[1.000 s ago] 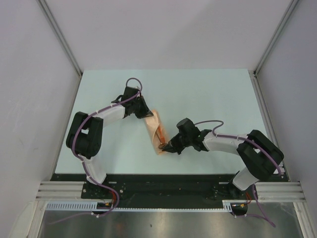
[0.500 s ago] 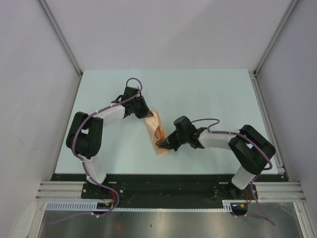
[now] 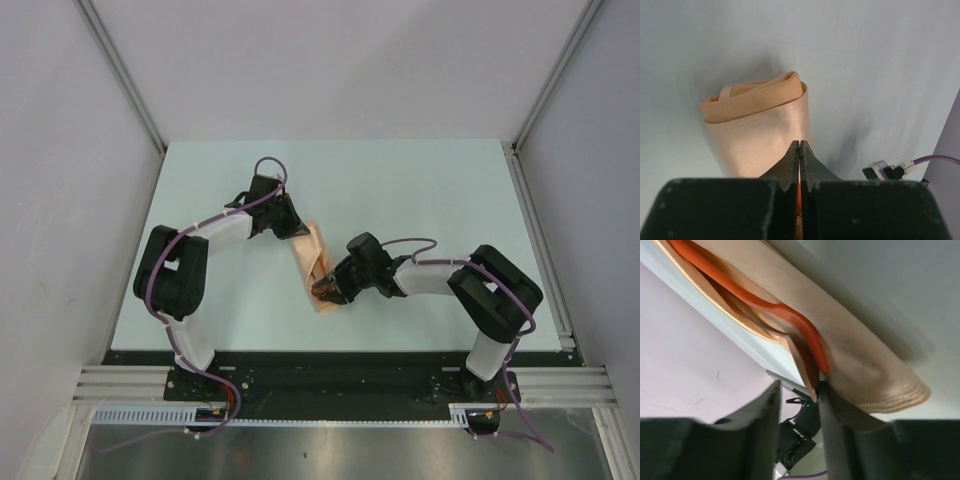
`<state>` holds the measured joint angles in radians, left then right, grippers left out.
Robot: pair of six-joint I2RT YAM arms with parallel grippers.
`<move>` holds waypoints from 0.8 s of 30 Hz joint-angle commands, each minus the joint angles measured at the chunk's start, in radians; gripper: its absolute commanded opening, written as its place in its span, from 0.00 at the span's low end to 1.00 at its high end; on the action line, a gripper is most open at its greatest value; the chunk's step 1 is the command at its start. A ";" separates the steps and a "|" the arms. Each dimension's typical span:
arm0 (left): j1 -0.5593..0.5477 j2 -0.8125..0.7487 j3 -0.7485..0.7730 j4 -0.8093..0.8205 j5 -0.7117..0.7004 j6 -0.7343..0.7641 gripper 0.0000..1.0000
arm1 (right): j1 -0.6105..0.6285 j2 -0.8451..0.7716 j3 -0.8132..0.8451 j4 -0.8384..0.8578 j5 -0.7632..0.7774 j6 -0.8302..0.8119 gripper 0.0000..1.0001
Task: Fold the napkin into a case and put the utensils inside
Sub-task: Insert the spoon into the folded napkin, then reset both arms
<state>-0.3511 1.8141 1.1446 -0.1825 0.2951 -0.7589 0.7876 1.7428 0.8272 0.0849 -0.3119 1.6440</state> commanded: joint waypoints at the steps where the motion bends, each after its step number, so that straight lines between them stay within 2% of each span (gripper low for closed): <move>1: -0.005 -0.058 0.014 0.008 0.013 0.003 0.00 | -0.004 -0.014 0.033 0.024 -0.001 -0.024 0.49; 5: -0.005 -0.091 0.009 0.006 0.022 -0.005 0.00 | 0.005 -0.042 0.026 0.010 -0.001 -0.039 0.59; 9: -0.005 -0.139 0.006 -0.003 0.024 -0.003 0.00 | 0.016 -0.109 0.006 -0.051 -0.003 -0.065 0.65; 13: -0.009 -0.211 -0.020 -0.011 0.027 0.024 0.00 | 0.018 -0.263 -0.031 -0.147 -0.026 -0.113 0.73; 15: -0.015 -0.262 -0.046 -0.012 0.041 0.044 0.01 | 0.012 -0.333 -0.034 -0.207 -0.018 -0.214 0.78; 16: -0.028 -0.283 -0.058 0.000 0.047 0.071 0.04 | 0.003 -0.394 -0.017 -0.241 -0.006 -0.283 0.81; 17: -0.040 -0.330 -0.075 0.012 0.053 0.088 0.07 | -0.004 -0.417 0.002 -0.340 0.023 -0.475 0.92; 19: -0.090 -0.384 -0.126 0.050 0.056 0.148 0.18 | -0.016 -0.454 0.070 -0.439 0.126 -0.664 0.99; 21: -0.136 -0.488 -0.190 0.070 0.004 0.188 0.24 | -0.036 -0.485 0.061 -0.467 0.201 -0.873 1.00; 23: -0.219 -0.574 -0.253 0.119 -0.071 0.227 0.26 | -0.044 -0.546 0.020 -0.407 0.262 -0.967 1.00; 24: -0.273 -0.681 -0.341 0.161 -0.100 0.240 0.31 | -0.050 -0.572 -0.003 -0.377 0.289 -1.051 1.00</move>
<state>-0.4896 1.3663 0.9520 -0.1436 0.2878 -0.6312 0.7609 1.2572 0.8593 -0.2638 -0.1940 1.0039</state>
